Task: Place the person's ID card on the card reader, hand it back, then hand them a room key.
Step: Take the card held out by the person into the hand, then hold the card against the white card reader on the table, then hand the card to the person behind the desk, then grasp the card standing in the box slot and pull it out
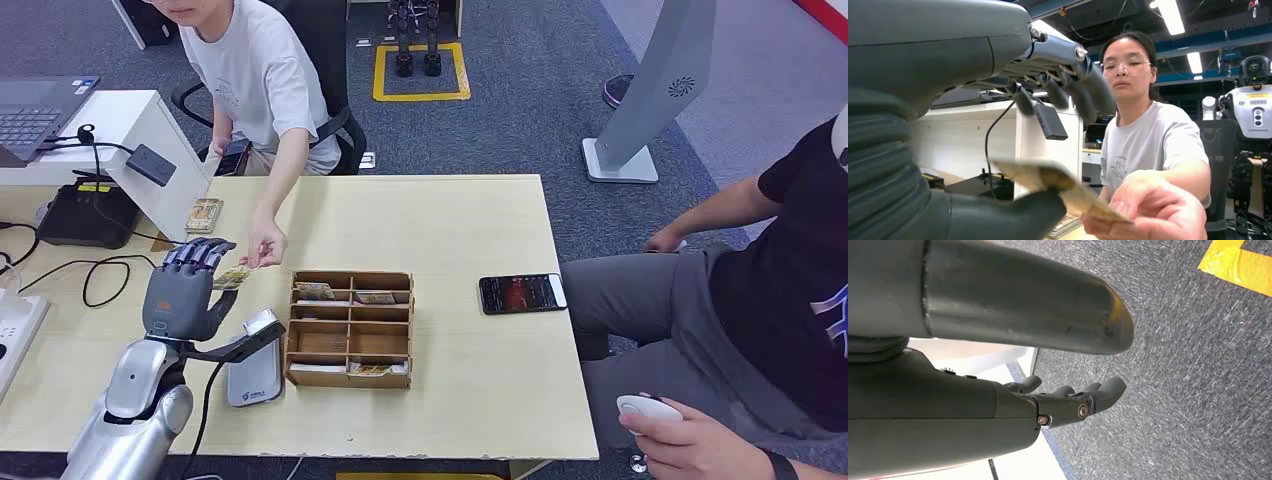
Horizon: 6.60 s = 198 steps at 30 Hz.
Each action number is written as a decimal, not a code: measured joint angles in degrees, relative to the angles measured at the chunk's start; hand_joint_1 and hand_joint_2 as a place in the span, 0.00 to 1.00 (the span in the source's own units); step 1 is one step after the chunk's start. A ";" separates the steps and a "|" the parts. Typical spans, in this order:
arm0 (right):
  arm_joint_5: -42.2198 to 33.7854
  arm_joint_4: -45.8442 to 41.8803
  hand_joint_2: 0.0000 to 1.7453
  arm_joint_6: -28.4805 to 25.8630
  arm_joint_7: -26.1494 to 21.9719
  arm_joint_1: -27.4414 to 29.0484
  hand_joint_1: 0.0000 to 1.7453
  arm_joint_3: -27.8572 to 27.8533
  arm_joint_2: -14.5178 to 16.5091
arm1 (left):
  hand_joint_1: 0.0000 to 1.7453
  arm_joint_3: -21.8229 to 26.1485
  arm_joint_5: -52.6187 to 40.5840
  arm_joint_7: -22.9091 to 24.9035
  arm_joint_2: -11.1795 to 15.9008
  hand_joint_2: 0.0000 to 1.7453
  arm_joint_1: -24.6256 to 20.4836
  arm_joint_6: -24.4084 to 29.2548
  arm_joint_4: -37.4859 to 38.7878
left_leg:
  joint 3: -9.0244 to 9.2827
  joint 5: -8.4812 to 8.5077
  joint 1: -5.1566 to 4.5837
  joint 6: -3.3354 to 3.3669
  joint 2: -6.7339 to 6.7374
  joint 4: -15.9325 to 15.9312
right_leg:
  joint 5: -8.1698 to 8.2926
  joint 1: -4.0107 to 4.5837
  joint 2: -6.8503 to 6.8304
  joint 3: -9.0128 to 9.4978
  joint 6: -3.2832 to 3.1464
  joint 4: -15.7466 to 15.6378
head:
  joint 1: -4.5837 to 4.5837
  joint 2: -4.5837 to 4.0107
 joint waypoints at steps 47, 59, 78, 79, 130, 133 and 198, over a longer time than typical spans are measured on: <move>-0.46 -0.32 0.00 -1.10 0.77 0.89 0.00 -3.94 0.15 | 1.00 14.00 38.79 5.84 -5.24 1.00 14.54 -27.96 -12.01 | -0.06 0.00 0.00 0.00 -0.01 0.00 | 0.01 0.00 -0.03 -0.02 0.02 0.00 | 0.01 0.00; 0.38 -0.32 0.00 -1.18 0.82 0.87 0.00 -4.93 0.22 | 1.00 12.92 42.59 8.74 -6.05 1.00 16.56 -32.17 -14.39 | -0.06 0.00 0.00 0.00 -0.02 0.01 | 0.01 0.00 -0.03 -0.04 0.02 0.00 | 0.01 0.00; 1.28 -0.44 0.00 -1.13 1.07 0.65 0.00 -5.65 0.68 | 1.00 9.29 30.08 12.73 -7.69 1.00 15.54 -26.01 -10.61 | -0.04 0.00 -0.01 0.01 -0.02 0.01 | 0.01 -0.01 -0.04 -0.02 0.02 -0.01 | 0.01 0.00; 1.28 -0.48 0.00 -1.15 0.96 0.62 0.00 -5.65 0.69 | 1.00 9.26 28.99 12.95 -7.85 1.00 15.36 -25.46 -9.96 | -0.04 0.00 -0.01 0.01 -0.01 0.01 | 0.02 -0.01 -0.04 -0.01 0.02 -0.01 | 0.01 0.00; 1.29 -0.54 0.00 -1.18 -0.35 -1.32 0.00 3.19 0.24 | 1.00 11.89 12.09 -12.96 -8.13 1.00 -6.06 10.32 -1.03 | -0.10 0.24 -0.01 0.05 -0.11 0.05 | 0.22 0.00 -0.11 -0.03 0.06 0.00 | 0.00 0.00; 1.29 -0.54 0.00 -1.18 -0.35 -1.32 0.00 3.20 0.24 | 1.00 11.89 12.01 -12.98 -8.11 1.00 -6.07 10.35 -0.99 | -0.10 0.24 -0.01 0.05 -0.11 0.05 | 0.22 0.00 -0.11 -0.03 0.06 0.00 | 0.00 0.00; -2.91 -0.40 0.00 -2.02 -0.35 0.08 0.00 0.04 0.13 | 0.00 -15.23 3.22 -4.36 2.78 1.00 15.16 -18.37 -26.77 | -0.25 0.19 -0.03 0.06 -0.02 0.07 | 0.22 -0.02 -0.05 -0.18 0.09 -0.01 | 0.01 0.01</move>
